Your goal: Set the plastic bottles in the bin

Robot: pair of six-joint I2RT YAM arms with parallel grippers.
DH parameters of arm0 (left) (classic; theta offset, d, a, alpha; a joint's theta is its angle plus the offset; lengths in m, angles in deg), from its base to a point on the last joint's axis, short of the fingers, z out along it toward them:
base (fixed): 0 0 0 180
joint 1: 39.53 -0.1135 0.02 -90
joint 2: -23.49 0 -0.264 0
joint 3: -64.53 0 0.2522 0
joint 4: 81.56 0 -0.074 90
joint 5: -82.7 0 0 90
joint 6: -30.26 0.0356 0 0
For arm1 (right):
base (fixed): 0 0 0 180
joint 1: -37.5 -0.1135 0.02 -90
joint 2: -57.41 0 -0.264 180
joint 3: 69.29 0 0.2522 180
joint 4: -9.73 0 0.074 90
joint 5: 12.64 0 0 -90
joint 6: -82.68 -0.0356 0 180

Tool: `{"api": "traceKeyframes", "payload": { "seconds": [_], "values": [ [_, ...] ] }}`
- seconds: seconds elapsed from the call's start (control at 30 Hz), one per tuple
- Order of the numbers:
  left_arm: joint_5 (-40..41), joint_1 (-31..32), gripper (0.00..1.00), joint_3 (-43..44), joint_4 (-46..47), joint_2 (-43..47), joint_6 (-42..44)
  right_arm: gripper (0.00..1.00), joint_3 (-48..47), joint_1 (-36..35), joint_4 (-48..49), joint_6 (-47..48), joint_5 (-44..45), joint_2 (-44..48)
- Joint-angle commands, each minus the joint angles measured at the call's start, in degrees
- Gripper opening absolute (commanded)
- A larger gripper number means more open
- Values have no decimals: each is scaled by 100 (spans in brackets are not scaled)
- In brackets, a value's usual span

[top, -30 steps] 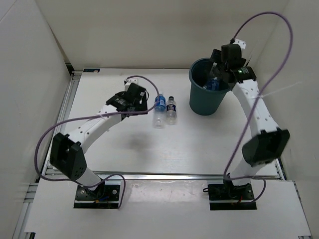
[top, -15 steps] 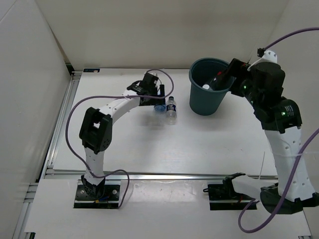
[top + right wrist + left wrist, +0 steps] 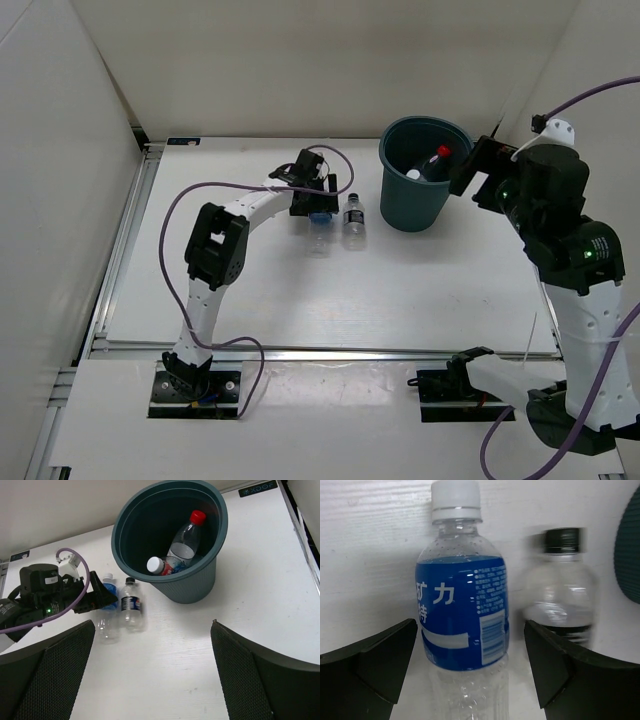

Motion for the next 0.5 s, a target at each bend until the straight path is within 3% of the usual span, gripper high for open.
{"api": "traceKeyframes", "payload": {
  "seconds": [0.0,0.17,0.27,0.37,0.47],
  "values": [
    [-184,24,100,148,-4,-2,-175,100,75,-18,-3,123,202,118],
    [-333,-38,95,-281,-4,-3,-281,100,250,-18,-3,123,254,171],
    [-403,-160,72,-475,-4,50,-281,100,303,-18,50,123,254,171],
    [-298,-231,41,-476,-4,278,-334,100,303,-18,50,123,254,171],
    [9,-293,36,68,-57,532,-334,100,356,-18,102,18,254,171]
  ]
}}
